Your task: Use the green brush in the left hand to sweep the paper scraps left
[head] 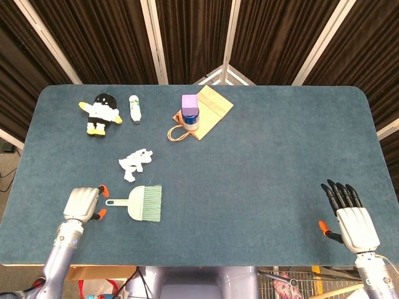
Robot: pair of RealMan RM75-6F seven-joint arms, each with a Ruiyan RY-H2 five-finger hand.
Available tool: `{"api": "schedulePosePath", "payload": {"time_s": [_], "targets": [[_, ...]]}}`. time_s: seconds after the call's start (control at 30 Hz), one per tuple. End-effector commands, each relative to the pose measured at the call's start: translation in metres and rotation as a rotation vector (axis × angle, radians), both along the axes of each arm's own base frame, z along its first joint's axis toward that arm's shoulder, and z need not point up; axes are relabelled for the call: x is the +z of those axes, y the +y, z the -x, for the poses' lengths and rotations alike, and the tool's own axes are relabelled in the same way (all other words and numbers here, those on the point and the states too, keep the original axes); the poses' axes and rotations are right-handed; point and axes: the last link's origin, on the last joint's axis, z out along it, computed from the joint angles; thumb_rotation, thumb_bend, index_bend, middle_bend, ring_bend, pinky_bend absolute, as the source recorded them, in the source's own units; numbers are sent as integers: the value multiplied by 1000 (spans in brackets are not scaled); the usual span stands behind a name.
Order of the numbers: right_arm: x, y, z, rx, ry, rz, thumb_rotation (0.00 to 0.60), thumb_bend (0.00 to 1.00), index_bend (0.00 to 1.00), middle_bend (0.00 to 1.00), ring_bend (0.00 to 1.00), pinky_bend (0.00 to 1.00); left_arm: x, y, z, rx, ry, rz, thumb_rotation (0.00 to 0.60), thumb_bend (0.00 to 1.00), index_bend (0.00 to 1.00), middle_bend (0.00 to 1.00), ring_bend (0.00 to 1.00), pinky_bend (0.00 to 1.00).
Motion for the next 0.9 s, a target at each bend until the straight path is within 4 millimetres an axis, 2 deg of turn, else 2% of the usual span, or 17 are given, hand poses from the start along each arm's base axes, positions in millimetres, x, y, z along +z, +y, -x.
{"api": "schedulePosePath", "payload": {"time_s": [0.03, 0.33, 0.53, 0.6, 0.77, 0.9], "targets": [[0, 0, 0, 1, -5, -3, 600, 321, 0, 0, 0, 11, -13, 8, -7, 11, 6, 24, 600, 389, 418, 1000, 1000, 1000], [0, 0, 0, -1, -11, -2, 600, 321, 0, 0, 0, 10, -30, 16, -13, 39, 4, 39, 600, 403, 414, 1000, 1000, 1000], [0, 0, 0, -4, -15, -3, 600, 321, 0, 0, 0, 11, -40, 17, -11, 57, 7, 53, 600, 474, 434, 1000, 1000, 1000], [0, 0, 0, -4, -15, -3, 600, 321, 0, 0, 0, 11, -43, 16, -10, 60, 8, 58, 600, 513, 477, 1000, 1000, 1000], [0, 0, 0, -6, -18, -1, 600, 321, 0, 0, 0, 11, -43, 13, -9, 59, 1, 52, 600, 606, 670, 1000, 1000, 1000], [0, 0, 0, -5, -16, -1, 600, 321, 0, 0, 0, 11, -34, 14, -9, 52, -19, 29, 600, 630, 729, 1000, 1000, 1000]]}}
